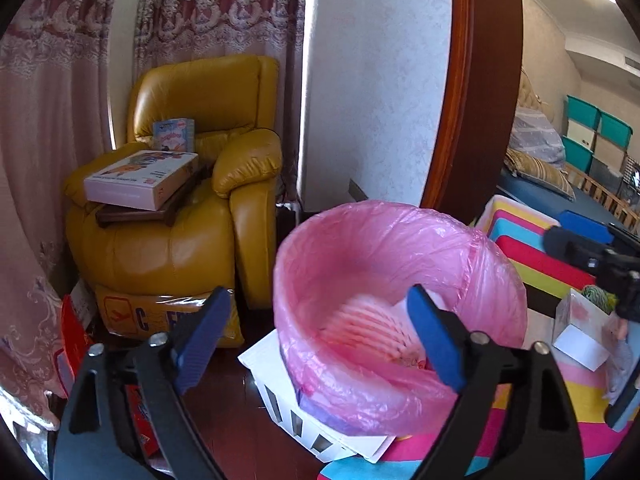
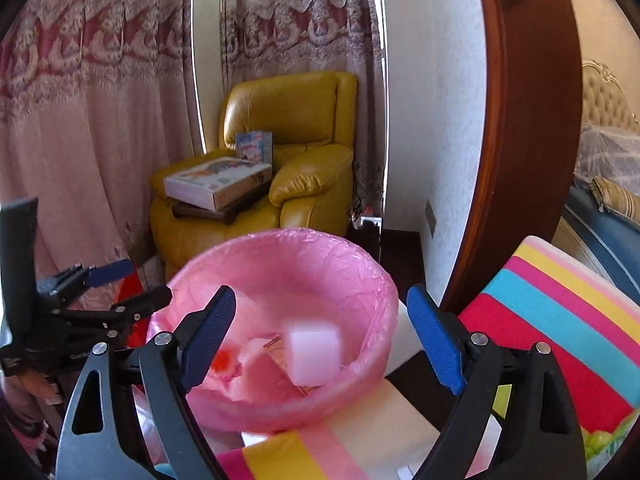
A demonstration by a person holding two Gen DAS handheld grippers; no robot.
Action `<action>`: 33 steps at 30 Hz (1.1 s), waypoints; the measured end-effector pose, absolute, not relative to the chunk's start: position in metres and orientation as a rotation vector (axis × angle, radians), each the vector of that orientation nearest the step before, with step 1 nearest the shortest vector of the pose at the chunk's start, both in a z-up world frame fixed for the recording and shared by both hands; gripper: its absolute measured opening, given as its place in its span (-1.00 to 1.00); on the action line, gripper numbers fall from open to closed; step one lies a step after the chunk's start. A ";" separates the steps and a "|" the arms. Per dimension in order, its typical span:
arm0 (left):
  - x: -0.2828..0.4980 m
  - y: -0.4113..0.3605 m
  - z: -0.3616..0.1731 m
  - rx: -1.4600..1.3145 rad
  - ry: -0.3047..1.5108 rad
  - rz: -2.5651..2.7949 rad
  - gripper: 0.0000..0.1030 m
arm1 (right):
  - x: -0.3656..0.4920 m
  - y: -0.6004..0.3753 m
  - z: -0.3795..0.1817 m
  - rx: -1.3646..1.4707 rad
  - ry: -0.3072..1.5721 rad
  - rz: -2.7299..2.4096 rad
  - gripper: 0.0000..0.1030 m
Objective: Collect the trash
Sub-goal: 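Move both open grippers back over the table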
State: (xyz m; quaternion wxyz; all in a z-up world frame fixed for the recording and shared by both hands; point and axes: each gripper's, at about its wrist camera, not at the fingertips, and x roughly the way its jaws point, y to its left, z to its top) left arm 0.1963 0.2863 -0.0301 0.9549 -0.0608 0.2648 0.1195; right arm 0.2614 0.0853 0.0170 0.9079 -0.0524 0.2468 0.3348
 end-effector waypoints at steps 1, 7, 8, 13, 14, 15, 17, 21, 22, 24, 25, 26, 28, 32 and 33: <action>0.190 0.284 -0.029 -0.119 0.526 0.256 0.87 | 0.255 0.081 0.019 -0.108 0.502 0.694 0.60; 0.153 0.262 -0.032 -0.085 0.499 0.262 0.91 | 0.205 0.049 0.025 -0.157 0.471 0.666 0.64; 0.148 0.259 -0.033 -0.083 0.501 0.257 0.91 | 0.195 0.041 0.024 -0.166 0.467 0.659 0.64; 0.111 0.232 -0.040 -0.066 0.501 0.220 0.91 | 0.155 -0.008 0.019 -0.170 0.470 0.601 0.64; 0.105 0.227 -0.042 -0.065 0.502 0.211 0.91 | 0.148 -0.017 0.018 -0.169 0.468 0.592 0.64; 0.097 0.220 -0.045 -0.066 0.506 0.198 0.91 | 0.141 -0.026 0.016 -0.170 0.465 0.583 0.64; 0.088 0.208 -0.049 -0.070 0.518 0.178 0.91 | 0.125 -0.050 0.011 -0.177 0.462 0.549 0.64; 0.079 0.180 -0.053 -0.066 0.530 0.116 0.91 | 0.103 -0.100 -0.003 -0.190 0.473 0.443 0.64; 0.079 0.173 -0.054 -0.066 0.533 0.100 0.91 | 0.097 -0.120 -0.007 -0.175 0.487 0.402 0.64; 0.078 0.155 -0.056 -0.063 0.539 0.049 0.91 | 0.093 -0.145 -0.011 -0.149 0.500 0.349 0.64; 0.079 0.143 -0.056 -0.056 0.539 0.022 0.91 | 0.090 -0.162 -0.013 -0.142 0.503 0.306 0.64; 0.079 0.133 -0.057 -0.048 0.538 0.001 0.91 | 0.088 -0.176 -0.015 -0.146 0.506 0.264 0.64; 0.081 0.113 -0.059 -0.028 0.540 -0.040 0.91 | 0.085 -0.204 -0.019 -0.153 0.516 0.185 0.64; 0.084 0.078 -0.063 0.002 0.561 -0.116 0.91 | 0.083 -0.254 -0.025 -0.108 0.541 0.074 0.64; 0.085 0.069 -0.063 0.008 0.563 -0.132 0.91 | 0.087 -0.261 -0.024 -0.099 0.545 0.057 0.64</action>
